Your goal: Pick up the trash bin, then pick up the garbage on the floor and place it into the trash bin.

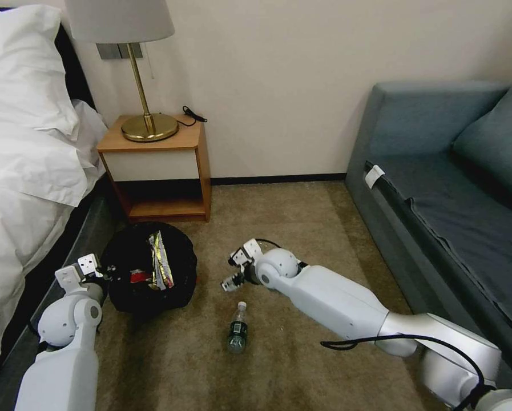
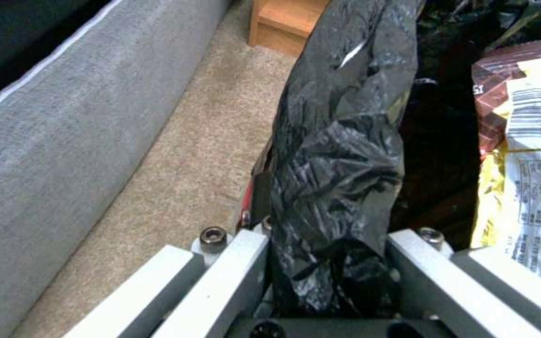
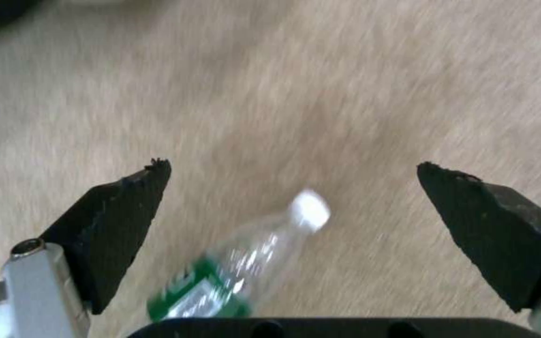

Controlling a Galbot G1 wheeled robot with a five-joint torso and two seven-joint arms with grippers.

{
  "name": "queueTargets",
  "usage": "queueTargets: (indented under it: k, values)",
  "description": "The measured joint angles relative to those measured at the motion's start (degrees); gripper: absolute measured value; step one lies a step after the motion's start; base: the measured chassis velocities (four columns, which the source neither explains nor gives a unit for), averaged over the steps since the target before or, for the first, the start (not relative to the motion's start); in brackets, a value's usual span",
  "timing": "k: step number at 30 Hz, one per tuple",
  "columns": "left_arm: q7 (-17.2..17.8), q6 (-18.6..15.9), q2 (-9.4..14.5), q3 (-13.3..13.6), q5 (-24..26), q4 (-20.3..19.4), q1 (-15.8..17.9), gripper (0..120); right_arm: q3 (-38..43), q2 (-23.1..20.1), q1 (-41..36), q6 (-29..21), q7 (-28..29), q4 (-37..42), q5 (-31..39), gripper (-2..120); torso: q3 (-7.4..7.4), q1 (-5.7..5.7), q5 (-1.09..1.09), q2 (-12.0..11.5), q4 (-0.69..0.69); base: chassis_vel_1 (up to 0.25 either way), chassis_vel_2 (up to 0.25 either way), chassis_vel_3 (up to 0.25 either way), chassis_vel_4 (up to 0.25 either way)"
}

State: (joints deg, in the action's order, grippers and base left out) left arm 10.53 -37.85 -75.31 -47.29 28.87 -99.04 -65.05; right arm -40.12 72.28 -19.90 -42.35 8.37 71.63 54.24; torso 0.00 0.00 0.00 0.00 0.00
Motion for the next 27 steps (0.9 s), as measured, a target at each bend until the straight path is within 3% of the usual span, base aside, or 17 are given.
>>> queueTargets:
  k: [9, 14, 27]
  values:
    - [1.0, -0.9, 0.9, 0.1, 0.6, -1.0, 0.5, 2, -4.1, 2.0, -2.2, 0.1, 10.1, 0.0, 10.0, 100, 0.0, 0.0, 0.0, 0.0, 0.01, 0.0, 0.0, 0.0, 0.0]
    - [0.4, -0.7, 0.9, 0.3, 0.5, -0.5, 0.4, 2, -4.8, 2.7, -3.1, 0.1, 18.8, 0.9, 19.6, 100, 0.0, 0.0, -0.01, 0.0, 0.0, 0.0, 0.0, 0.0, 0.0]
    - [-0.4, -0.1, 0.5, 1.1, 0.3, -0.2, 0.8, 2, -5.9, 3.3, -3.8, 0.2, 25.2, 2.3, 25.0, 100, 0.0, 0.0, 0.0, 0.0, 0.0, 0.0, 0.0, 0.0, 0.0]
